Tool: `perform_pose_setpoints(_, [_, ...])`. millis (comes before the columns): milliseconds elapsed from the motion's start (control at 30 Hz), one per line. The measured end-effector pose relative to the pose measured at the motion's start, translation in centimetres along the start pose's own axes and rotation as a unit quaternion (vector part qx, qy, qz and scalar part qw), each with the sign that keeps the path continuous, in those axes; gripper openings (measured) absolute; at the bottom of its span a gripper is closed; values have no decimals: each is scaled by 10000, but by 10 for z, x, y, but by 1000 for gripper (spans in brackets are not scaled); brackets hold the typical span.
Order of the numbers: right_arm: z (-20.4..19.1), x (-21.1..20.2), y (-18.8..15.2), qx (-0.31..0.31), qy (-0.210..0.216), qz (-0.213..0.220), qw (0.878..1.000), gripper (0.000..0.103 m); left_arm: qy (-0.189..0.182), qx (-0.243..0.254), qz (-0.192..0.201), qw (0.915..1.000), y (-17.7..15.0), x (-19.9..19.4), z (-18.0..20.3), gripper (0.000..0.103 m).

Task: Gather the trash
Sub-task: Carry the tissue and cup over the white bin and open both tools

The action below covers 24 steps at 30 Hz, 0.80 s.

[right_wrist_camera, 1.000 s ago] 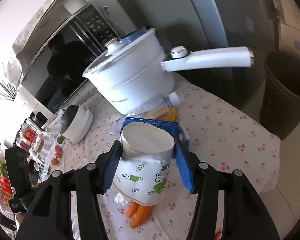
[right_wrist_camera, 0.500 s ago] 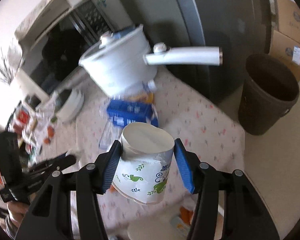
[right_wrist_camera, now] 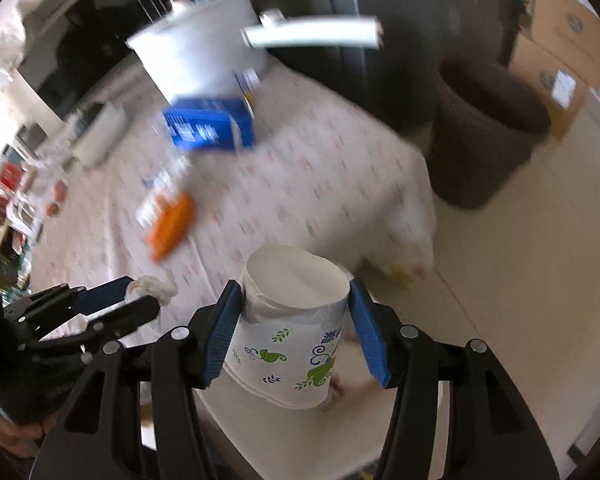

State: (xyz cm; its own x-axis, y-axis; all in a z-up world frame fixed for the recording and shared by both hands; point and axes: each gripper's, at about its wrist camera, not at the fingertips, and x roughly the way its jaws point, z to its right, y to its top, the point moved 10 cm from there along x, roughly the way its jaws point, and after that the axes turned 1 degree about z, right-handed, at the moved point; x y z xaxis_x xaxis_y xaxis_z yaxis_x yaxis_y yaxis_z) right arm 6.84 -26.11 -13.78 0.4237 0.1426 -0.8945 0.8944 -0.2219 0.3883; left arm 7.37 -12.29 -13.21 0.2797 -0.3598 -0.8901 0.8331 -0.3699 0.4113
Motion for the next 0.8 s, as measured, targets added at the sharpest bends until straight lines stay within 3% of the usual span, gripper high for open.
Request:
perform_pose_setpoints(200, [4, 19, -19, -434, -483, -283, 9975, 56, 163, 262, -478, 9984, -29, 36, 15, 39])
perform_pose_setpoints(333, [1, 23, -22, -551, -473, -357, 9967, 56, 296, 296, -566, 9975, -36, 45, 10, 39])
perform_pose_setpoints(633, [-3, 25, -20, -552, -465, -382, 9967, 56, 211, 353, -620, 9972, -38, 48, 11, 42])
perform_pose_setpoints(667, [-2, 24, -18, -504, -446, -358, 9971, 56, 196, 369, -622, 9972, -39, 49, 14, 44])
perform_pose_setpoints(733, [0, 20, -14, -390, -400, -271, 9981, 57, 185, 387, -623, 9971, -39, 48, 16, 65])
perform_pose_setpoints(800, [1, 16, -11, -313, -346, -195, 9987, 59, 212, 362, -499, 9979, -34, 43, 15, 75])
